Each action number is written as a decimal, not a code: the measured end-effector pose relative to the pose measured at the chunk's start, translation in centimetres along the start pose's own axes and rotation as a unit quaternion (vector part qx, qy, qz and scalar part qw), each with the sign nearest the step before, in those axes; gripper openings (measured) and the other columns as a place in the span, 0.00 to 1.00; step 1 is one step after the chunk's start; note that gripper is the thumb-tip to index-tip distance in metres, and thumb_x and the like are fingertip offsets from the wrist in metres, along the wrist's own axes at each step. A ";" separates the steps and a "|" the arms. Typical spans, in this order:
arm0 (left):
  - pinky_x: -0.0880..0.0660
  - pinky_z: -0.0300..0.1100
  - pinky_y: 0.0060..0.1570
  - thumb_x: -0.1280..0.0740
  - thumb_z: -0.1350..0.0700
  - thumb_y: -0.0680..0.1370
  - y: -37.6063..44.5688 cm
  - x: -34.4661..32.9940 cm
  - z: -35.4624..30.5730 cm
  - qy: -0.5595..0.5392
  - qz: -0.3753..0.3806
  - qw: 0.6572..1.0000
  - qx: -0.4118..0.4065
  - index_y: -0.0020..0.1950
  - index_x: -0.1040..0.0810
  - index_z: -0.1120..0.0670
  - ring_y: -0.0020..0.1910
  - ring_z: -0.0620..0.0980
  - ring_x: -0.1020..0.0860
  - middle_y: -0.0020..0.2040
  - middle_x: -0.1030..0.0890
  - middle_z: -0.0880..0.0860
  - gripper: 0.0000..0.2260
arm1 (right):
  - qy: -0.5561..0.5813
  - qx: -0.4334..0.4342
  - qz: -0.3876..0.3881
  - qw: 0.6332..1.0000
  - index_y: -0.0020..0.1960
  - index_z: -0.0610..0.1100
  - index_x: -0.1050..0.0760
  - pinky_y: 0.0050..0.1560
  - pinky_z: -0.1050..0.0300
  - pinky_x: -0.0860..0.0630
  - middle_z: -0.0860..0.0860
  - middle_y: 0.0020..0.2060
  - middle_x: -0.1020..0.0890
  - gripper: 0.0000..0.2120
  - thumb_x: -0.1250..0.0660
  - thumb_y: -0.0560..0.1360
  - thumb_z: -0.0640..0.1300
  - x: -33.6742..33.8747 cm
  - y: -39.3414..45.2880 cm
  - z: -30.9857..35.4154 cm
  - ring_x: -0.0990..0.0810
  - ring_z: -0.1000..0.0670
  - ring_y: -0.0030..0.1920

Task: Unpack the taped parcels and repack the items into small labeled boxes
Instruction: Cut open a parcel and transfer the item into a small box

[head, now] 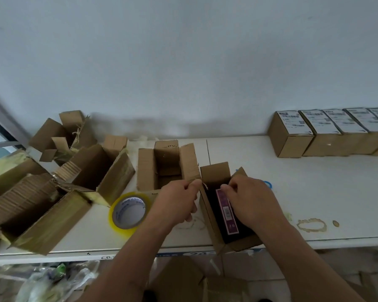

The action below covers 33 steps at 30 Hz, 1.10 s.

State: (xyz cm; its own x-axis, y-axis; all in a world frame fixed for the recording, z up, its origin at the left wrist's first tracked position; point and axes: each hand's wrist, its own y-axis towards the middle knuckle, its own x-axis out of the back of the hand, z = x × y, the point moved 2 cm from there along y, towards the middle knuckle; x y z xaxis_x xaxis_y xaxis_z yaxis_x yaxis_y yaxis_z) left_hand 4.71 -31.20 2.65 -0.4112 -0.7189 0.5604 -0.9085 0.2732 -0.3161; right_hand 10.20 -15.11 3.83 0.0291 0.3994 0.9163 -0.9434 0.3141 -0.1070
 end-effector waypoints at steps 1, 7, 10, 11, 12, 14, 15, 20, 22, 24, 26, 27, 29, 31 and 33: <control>0.28 0.38 0.29 0.41 0.42 0.82 0.0 0.7 -0.1 -0.005 -0.016 1.000 -0.006 0.43 0.22 0.53 0.28 0.44 0.23 0.34 0.19 0.50 0.17 | 0.001 0.010 -0.004 1.000 0.50 0.49 0.27 0.48 0.59 0.24 0.52 0.44 0.21 0.14 0.44 0.82 0.57 0.5 0.0 0.5 0.23 0.54 0.45; 0.21 0.46 0.41 0.42 0.41 0.81 1.1 5.9 0.5 0.157 -0.207 0.963 -0.064 0.50 0.22 0.47 0.39 0.46 0.22 0.39 0.20 0.46 0.13 | -0.024 0.079 -0.046 0.995 0.49 0.48 0.26 0.49 0.52 0.23 0.52 0.41 0.21 0.13 0.45 0.82 0.55 1.4 3.0 5.1 0.23 0.52 0.43; 0.30 0.40 0.40 0.41 0.46 0.82 1.9 8.0 0.9 0.224 -0.299 0.915 -0.148 0.53 0.21 0.50 0.42 0.44 0.27 0.44 0.22 0.46 0.11 | -0.021 0.117 -0.061 0.991 0.48 0.48 0.25 0.44 0.55 0.24 0.52 0.40 0.21 0.12 0.44 0.82 0.52 1.2 5.8 8.3 0.23 0.52 0.41; 0.32 0.40 0.41 0.39 0.48 0.82 2.2 8.8 1.0 0.226 -0.321 0.903 -0.171 0.54 0.20 0.51 0.45 0.46 0.27 0.47 0.21 0.48 0.11 | -0.020 0.128 -0.061 0.990 0.48 0.48 0.25 0.43 0.55 0.25 0.52 0.39 0.21 0.12 0.44 0.82 0.52 1.0 6.8 9.4 0.23 0.52 0.40; 0.32 0.41 0.42 0.37 0.49 0.81 2.6 9.5 1.3 0.226 -0.337 0.895 -0.183 0.54 0.19 0.53 0.47 0.48 0.26 0.49 0.20 0.50 0.11 | -0.020 0.137 -0.059 0.989 0.48 0.48 0.25 0.42 0.55 0.24 0.52 0.39 0.21 0.11 0.43 0.81 0.51 0.7 7.8 10.6 0.23 0.52 0.40; 0.29 0.45 0.47 0.36 0.50 0.81 3.6 10.8 2.3 0.229 -0.345 0.893 -0.176 0.55 0.19 0.54 0.53 0.52 0.24 0.53 0.19 0.53 0.11 | -0.018 0.151 -0.059 0.987 0.48 0.47 0.24 0.44 0.53 0.22 0.52 0.39 0.21 0.11 0.42 0.81 0.50 -0.1 9.9 12.6 0.23 0.51 0.40; 0.28 0.46 0.51 0.37 0.50 0.81 4.1 11.5 2.9 0.226 -0.341 0.898 -0.162 0.56 0.19 0.55 0.55 0.53 0.25 0.55 0.20 0.53 0.12 | -0.014 0.158 -0.057 0.986 0.48 0.46 0.24 0.44 0.52 0.22 0.52 0.38 0.21 0.12 0.42 0.81 0.51 -0.5 10.9 13.5 0.23 0.51 0.40; 0.30 0.45 0.57 0.39 0.48 0.82 5.7 14.0 5.7 0.179 -0.321 0.924 -0.106 0.60 0.21 0.52 0.59 0.51 0.27 0.58 0.22 0.51 0.13 | 0.004 0.167 -0.027 0.986 0.51 0.46 0.22 0.46 0.54 0.25 0.51 0.45 0.19 0.12 0.40 0.81 0.52 -3.1 15.6 17.9 0.22 0.50 0.45; 0.31 0.42 0.55 0.40 0.48 0.82 6.1 14.6 6.4 0.175 -0.318 0.926 -0.107 0.59 0.21 0.51 0.57 0.49 0.28 0.56 0.22 0.50 0.12 | -0.005 0.170 -0.015 0.985 0.52 0.47 0.22 0.48 0.54 0.25 0.50 0.48 0.19 0.12 0.39 0.80 0.52 -4.4 17.3 19.4 0.22 0.48 0.49; 0.32 0.40 0.53 0.40 0.47 0.82 6.5 15.1 6.8 0.163 -0.318 0.928 -0.103 0.58 0.21 0.50 0.56 0.47 0.28 0.54 0.23 0.48 0.12 | -0.016 0.170 -0.004 0.985 0.53 0.47 0.21 0.48 0.54 0.26 0.50 0.50 0.18 0.11 0.38 0.80 0.52 -5.9 19.1 20.8 0.22 0.47 0.51; 0.31 0.40 0.55 0.40 0.47 0.82 7.0 15.4 6.9 0.141 -0.319 0.932 -0.101 0.60 0.22 0.49 0.57 0.45 0.29 0.56 0.23 0.46 0.12 | -0.029 0.163 0.024 0.986 0.54 0.47 0.21 0.49 0.54 0.26 0.49 0.52 0.19 0.12 0.38 0.79 0.52 -7.4 20.8 22.0 0.22 0.47 0.53; 0.31 0.39 0.55 0.40 0.47 0.82 7.2 15.4 6.9 0.130 -0.319 0.933 -0.102 0.61 0.22 0.49 0.57 0.45 0.29 0.57 0.24 0.46 0.12 | -0.041 0.160 0.044 0.985 0.56 0.46 0.22 0.50 0.53 0.25 0.49 0.53 0.19 0.12 0.37 0.79 0.52 -8.1 21.6 22.6 0.22 0.47 0.53; 0.32 0.37 0.54 0.41 0.46 0.82 7.6 15.3 6.9 0.112 -0.315 0.937 -0.103 0.62 0.23 0.47 0.56 0.42 0.30 0.58 0.24 0.44 0.12 | -0.080 0.152 0.084 0.982 0.62 0.46 0.24 0.54 0.52 0.25 0.48 0.59 0.21 0.14 0.37 0.79 0.49 -9.6 23.1 23.6 0.23 0.46 0.58; 0.33 0.36 0.54 0.41 0.45 0.82 8.1 15.2 7.1 0.103 -0.305 0.942 -0.097 0.62 0.24 0.46 0.55 0.40 0.31 0.58 0.25 0.42 0.12 | -0.130 0.138 0.117 0.975 0.68 0.48 0.28 0.59 0.50 0.25 0.48 0.65 0.24 0.18 0.37 0.78 0.44 -11.0 24.6 24.3 0.25 0.45 0.62; 0.32 0.36 0.55 0.42 0.45 0.82 8.3 15.1 7.3 0.101 -0.296 0.946 -0.089 0.62 0.25 0.45 0.55 0.39 0.33 0.58 0.26 0.41 0.12 | -0.179 0.128 0.162 0.962 0.70 0.47 0.30 0.62 0.48 0.26 0.47 0.67 0.26 0.22 0.36 0.77 0.41 -12.4 25.8 24.7 0.26 0.44 0.64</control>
State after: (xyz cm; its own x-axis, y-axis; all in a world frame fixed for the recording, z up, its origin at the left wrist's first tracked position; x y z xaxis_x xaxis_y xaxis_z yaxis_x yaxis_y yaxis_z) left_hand -8.55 -44.46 2.89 0.1848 -0.6477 0.7392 -0.9745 -0.0232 0.2234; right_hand -22.68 -33.20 -0.75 -0.3527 0.1048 0.9299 -0.9355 -0.0171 -0.3529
